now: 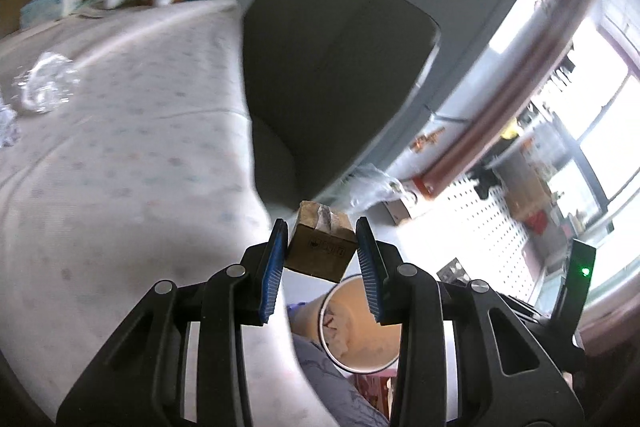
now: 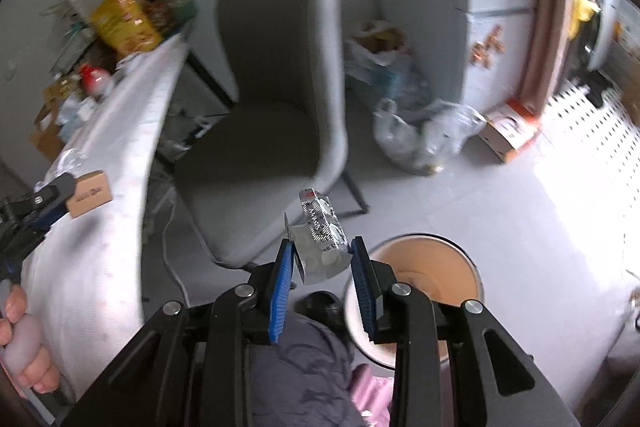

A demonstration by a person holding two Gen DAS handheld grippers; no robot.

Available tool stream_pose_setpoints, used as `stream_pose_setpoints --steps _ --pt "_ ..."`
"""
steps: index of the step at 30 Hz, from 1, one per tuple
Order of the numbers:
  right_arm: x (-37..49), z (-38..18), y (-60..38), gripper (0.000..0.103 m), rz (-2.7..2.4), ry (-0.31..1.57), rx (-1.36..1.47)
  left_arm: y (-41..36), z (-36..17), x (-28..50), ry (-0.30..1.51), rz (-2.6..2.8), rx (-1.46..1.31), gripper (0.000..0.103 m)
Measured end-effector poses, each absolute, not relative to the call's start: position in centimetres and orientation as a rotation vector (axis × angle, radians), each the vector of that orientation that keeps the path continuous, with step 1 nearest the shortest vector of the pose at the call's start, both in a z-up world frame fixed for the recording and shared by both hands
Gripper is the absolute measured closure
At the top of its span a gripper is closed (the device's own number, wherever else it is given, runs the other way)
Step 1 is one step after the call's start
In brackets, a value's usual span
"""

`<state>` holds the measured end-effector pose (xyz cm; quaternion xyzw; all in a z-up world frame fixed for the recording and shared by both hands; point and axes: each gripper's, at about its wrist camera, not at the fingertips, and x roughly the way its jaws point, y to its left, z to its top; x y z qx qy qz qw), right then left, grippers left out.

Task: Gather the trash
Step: 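Carry box and blister pack over the bin and open both grippers, then move both open grippers back over the table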

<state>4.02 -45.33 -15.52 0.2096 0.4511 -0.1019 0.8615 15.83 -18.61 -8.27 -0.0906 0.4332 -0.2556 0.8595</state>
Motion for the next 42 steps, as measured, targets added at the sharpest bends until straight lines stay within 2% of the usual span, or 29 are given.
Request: stream_pose_setpoints --steps 4,5,6,7,21,31,32,33,35,38,42 --pt "2.8 -17.5 -47.9 0.065 -0.282 0.974 0.498 -21.0 -8.7 15.5 0.931 -0.575 -0.155 0.068" --pt "2.4 -18.1 -48.5 0.058 -0.297 0.979 0.521 -21.4 -8.8 15.5 0.935 -0.582 -0.148 0.068" --pt "2.1 -18.5 -49.0 0.046 -0.31 0.979 0.529 -22.1 -8.9 15.4 0.942 -0.595 -0.135 0.068" --pt "1.8 -18.9 -49.4 0.043 -0.325 0.98 0.528 -22.5 -9.1 15.3 0.947 -0.602 -0.127 0.068" --pt "-1.9 -20.6 -55.0 0.03 -0.438 0.948 0.606 -30.5 -11.4 14.3 1.037 -0.719 -0.015 0.068" --pt "-5.4 -20.9 -58.0 0.028 -0.52 0.916 0.655 -37.2 -14.2 12.9 1.142 -0.843 0.074 0.067" --pt "-5.8 -21.0 -58.3 0.028 -0.528 0.915 0.66 -38.0 -14.7 12.7 1.16 -0.863 0.084 0.059" --pt "-6.0 -21.1 -58.5 0.028 -0.533 0.915 0.664 -38.5 -15.0 12.6 1.168 -0.87 0.09 0.037" --pt "-6.3 -21.1 -58.8 0.028 -0.539 0.914 0.668 -38.4 -14.8 12.5 1.133 -0.852 0.088 0.024" --pt "-6.2 -21.1 -58.7 0.028 -0.536 0.915 0.669 -37.6 -14.2 13.1 1.104 -0.811 0.083 0.017" --pt "-5.2 -20.9 -57.9 0.028 -0.511 0.917 0.66 -35.1 -13.0 14.7 1.081 -0.752 0.035 0.013"
